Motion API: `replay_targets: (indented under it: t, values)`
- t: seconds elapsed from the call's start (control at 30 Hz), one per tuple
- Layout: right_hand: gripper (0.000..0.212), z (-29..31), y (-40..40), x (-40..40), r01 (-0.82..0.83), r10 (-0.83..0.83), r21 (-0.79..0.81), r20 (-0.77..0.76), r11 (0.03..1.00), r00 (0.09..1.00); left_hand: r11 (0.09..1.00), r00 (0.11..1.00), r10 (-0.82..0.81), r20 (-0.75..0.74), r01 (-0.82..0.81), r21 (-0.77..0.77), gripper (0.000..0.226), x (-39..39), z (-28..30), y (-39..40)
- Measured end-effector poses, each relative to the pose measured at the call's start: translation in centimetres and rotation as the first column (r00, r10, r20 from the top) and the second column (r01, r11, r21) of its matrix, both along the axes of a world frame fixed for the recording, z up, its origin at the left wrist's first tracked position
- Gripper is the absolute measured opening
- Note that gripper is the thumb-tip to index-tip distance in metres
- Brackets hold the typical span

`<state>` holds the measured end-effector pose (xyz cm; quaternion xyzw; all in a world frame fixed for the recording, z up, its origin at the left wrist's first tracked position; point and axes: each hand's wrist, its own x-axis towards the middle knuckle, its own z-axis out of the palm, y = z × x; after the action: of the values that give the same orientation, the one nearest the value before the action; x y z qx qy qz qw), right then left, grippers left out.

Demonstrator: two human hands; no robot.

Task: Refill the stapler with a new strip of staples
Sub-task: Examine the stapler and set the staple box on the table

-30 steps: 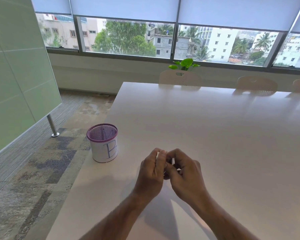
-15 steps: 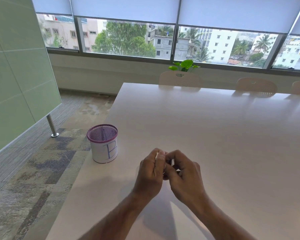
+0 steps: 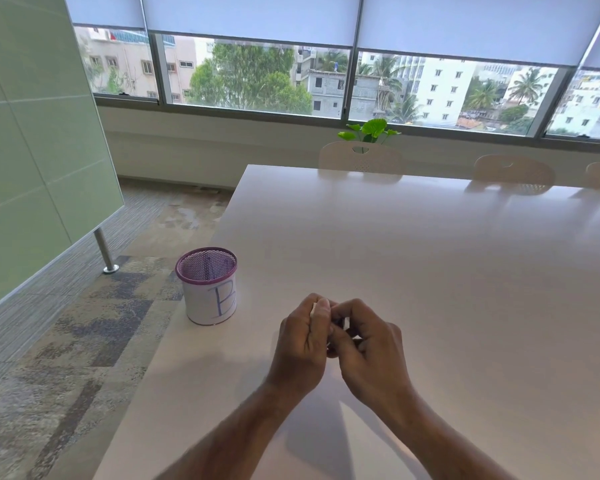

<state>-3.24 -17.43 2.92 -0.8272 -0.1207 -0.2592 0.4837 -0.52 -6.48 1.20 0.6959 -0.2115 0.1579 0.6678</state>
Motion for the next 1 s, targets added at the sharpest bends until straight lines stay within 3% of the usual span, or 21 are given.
replay_targets:
  t: [0.37,0.53,0.63,0.83,1.0]
  values:
    - [0.009,-0.1,-0.1,-0.1,-0.013,0.013,-0.002,0.005,1.000,1.000,0.999,1.000,-0.007,0.025,0.008,-0.038,0.033,0.1,0.0,-0.1]
    - [0.019,0.5,-0.8,0.7,0.019,0.000,0.225,-0.084,0.974,0.996,0.926,0.976,-0.009,-0.219,-0.074,-0.370,0.043,1.3,0.6,1.1]
    - [0.016,0.5,-0.8,0.7,-0.009,0.036,0.268,-0.096,0.963,0.995,0.900,0.968,-0.020,-0.252,-0.093,-0.427,0.043,1.5,0.7,1.3]
    - [0.010,0.6,-0.9,0.7,-0.028,0.118,0.484,-0.157,0.875,0.981,0.697,0.907,-0.179,-0.382,-0.157,-0.700,0.039,1.8,1.3,1.1]
    - [0.028,0.8,-0.7,0.8,0.019,0.214,0.694,-0.248,0.720,0.945,0.511,0.856,-0.274,-0.439,-0.258,-0.820,0.035,1.6,1.9,1.0]
